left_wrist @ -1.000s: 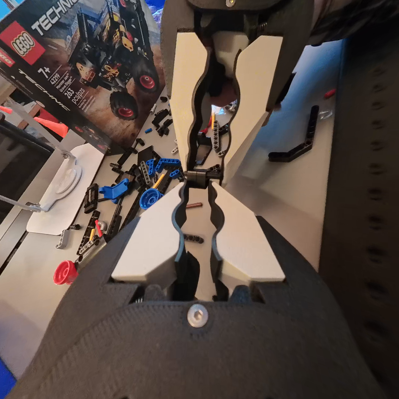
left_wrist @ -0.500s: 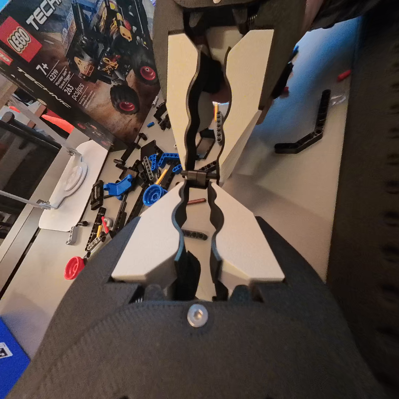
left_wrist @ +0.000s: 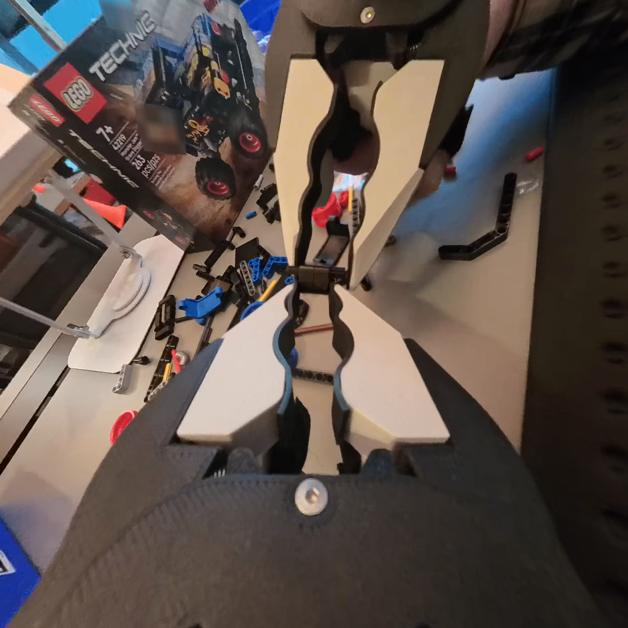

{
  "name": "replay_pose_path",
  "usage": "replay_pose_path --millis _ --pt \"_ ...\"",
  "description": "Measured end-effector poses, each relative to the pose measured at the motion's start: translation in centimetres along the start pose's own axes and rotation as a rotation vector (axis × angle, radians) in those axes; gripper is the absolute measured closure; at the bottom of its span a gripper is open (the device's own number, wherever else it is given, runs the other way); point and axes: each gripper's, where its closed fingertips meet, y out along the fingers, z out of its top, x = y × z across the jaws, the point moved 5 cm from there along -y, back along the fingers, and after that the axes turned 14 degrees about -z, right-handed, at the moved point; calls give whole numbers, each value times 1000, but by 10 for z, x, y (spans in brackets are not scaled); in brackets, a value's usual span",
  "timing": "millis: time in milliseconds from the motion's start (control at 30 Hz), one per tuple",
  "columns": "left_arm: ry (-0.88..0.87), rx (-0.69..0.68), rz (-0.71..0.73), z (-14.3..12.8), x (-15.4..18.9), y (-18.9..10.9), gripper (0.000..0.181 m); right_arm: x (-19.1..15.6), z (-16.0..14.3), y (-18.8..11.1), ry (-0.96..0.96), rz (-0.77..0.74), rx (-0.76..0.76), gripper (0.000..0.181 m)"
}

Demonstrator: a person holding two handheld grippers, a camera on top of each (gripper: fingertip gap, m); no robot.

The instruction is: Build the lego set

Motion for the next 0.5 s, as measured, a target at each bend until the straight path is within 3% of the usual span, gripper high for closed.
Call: replay_pose_path --millis 167,500 --pt "-71 63 14 3 -9 -8 167 7 4 -5 24 2 14 146" --pt "-219 223 8 10 -25 -24 167 13 21 -7 -59 -92 15 147"
